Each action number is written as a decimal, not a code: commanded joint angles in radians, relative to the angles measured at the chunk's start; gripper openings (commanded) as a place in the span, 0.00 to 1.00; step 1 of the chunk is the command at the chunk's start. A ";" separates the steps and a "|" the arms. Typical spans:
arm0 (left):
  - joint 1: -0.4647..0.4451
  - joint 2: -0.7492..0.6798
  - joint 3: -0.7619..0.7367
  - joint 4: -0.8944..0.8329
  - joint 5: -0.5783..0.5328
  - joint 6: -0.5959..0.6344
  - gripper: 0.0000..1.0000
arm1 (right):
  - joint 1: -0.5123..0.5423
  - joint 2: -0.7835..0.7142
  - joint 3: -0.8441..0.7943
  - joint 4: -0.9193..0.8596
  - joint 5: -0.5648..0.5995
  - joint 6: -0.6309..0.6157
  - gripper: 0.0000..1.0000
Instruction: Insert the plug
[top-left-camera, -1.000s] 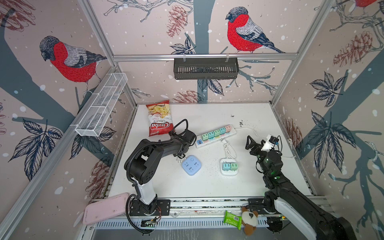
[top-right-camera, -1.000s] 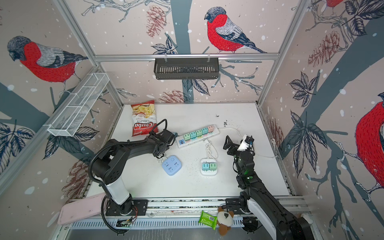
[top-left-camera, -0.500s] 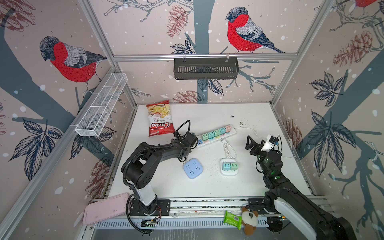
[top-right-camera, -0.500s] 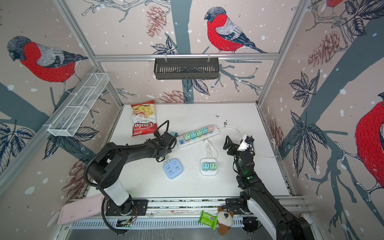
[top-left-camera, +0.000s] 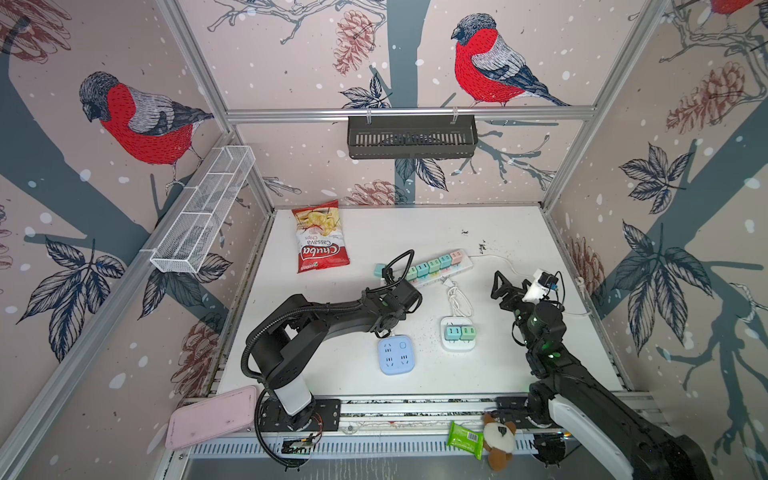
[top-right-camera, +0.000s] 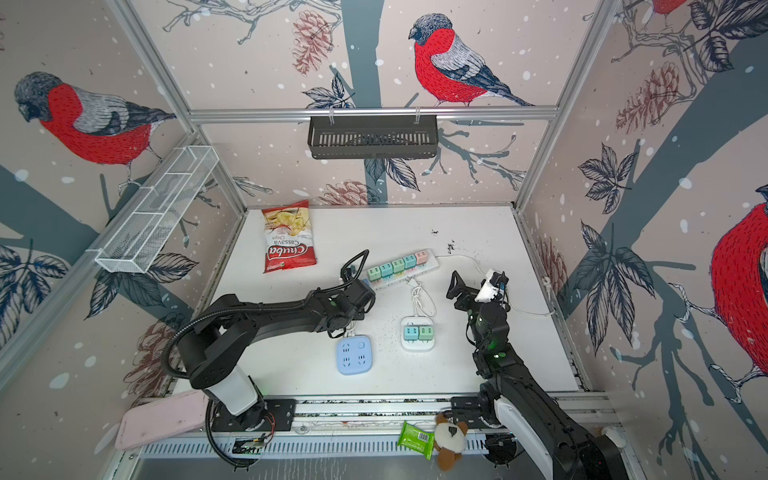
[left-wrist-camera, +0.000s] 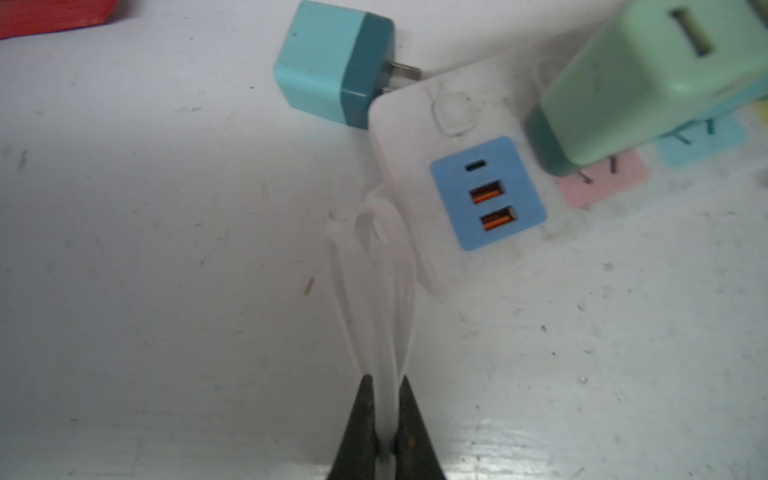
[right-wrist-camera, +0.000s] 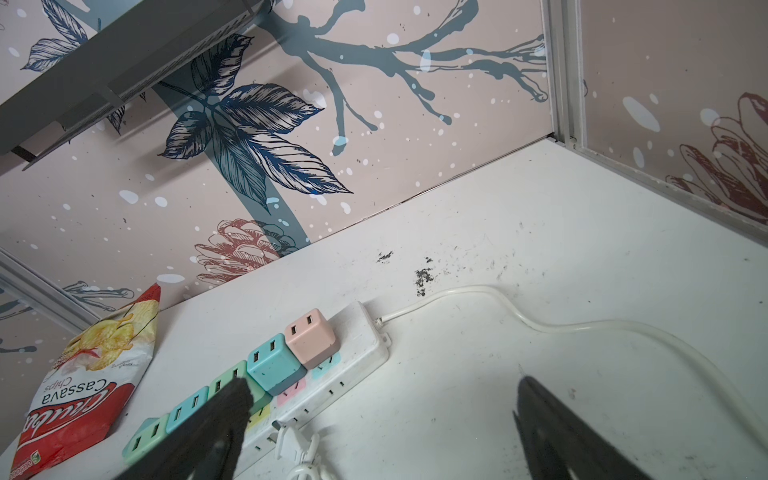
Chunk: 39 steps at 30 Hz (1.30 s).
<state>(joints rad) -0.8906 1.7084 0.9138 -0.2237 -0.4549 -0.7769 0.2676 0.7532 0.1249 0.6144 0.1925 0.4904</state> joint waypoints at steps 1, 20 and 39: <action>-0.028 0.021 0.030 0.027 0.010 0.041 0.00 | 0.000 -0.001 0.004 0.022 0.000 -0.010 1.00; -0.054 -0.125 0.008 0.082 0.011 0.110 0.74 | 0.001 0.000 0.002 0.021 -0.001 -0.009 1.00; 0.191 -0.352 -0.116 0.153 -0.078 0.072 0.74 | 0.001 0.005 0.005 0.028 -0.004 -0.010 1.00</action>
<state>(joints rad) -0.7277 1.3437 0.7849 -0.1047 -0.5915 -0.6739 0.2676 0.7559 0.1249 0.6144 0.1925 0.4904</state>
